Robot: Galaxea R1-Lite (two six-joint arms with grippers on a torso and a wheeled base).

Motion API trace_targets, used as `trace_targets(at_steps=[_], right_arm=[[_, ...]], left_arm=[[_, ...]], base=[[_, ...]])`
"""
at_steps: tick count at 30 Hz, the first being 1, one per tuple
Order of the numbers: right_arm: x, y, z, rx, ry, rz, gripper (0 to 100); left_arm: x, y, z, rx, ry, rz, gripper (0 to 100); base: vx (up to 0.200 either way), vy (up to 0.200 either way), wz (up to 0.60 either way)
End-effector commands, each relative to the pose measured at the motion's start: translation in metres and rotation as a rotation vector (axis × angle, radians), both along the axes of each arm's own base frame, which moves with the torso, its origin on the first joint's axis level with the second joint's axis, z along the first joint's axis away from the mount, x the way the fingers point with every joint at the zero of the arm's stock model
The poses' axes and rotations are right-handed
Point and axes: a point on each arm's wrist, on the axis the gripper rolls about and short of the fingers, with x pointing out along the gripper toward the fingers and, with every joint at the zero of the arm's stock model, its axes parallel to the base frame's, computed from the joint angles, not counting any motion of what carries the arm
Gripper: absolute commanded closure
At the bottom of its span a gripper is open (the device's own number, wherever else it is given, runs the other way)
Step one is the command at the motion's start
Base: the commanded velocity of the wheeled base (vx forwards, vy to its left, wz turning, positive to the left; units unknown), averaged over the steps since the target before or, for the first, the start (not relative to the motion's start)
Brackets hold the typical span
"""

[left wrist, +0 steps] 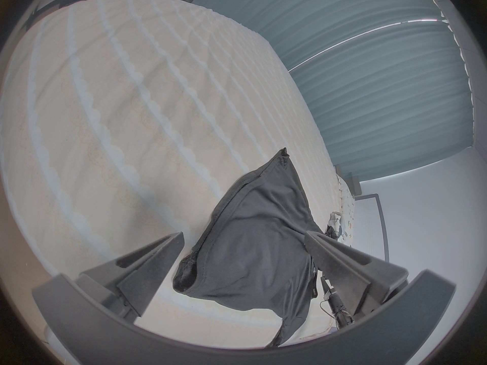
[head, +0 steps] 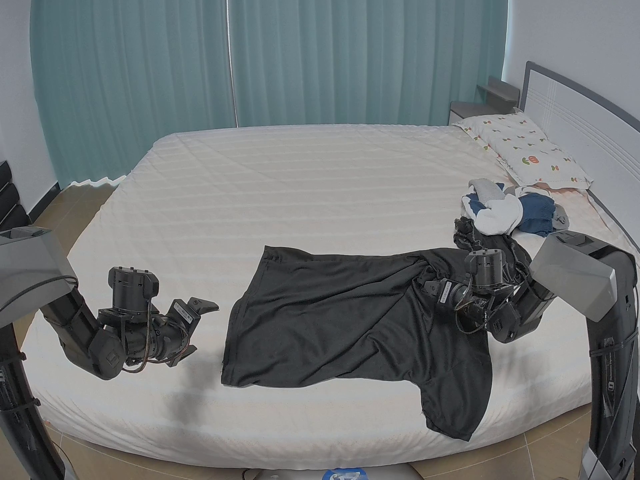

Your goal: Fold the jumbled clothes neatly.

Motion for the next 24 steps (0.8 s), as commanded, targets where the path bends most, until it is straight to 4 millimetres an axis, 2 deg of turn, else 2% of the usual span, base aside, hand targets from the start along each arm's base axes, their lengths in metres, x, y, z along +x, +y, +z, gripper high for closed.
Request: trace_targets(at_steps=[1, 9, 10, 14, 19, 24], right_arm=[[0.009, 0.005, -0.018, -0.037, 0.038, -0.011, 0], [0.015, -0.004, -0.039, -0.08, 0.07, -0.025, 0], [0.018, -0.009, -0.042, -0.088, 0.071, -0.04, 100], [0.027, -0.013, -0.041, -0.08, 0.037, -0.055, 100], [0.03, -0.028, -0.035, -0.068, 0.023, -0.089, 100], [0.032, -0.053, -0.027, -0.005, -0.008, -0.149, 100]], left_arm=[[0.002, -0.001, -0.011, 0.003, 0.032, 0.001, 0], [0.004, -0.001, -0.014, 0.004, 0.037, 0.001, 0], [0.004, -0.001, -0.014, 0.004, 0.037, 0.001, 0], [0.004, -0.001, -0.013, 0.003, 0.035, 0.001, 0], [0.005, -0.001, -0.015, 0.006, 0.041, 0.0, 0], [0.004, -0.002, -0.016, 0.009, 0.043, -0.003, 0]], base=[[0.0, 0.0, 0.0], [0.0, 0.0, 0.0], [0.0, 0.0, 0.0], [0.0, 0.0, 0.0], [0.0, 0.0, 0.0], [0.0, 0.0, 0.0]])
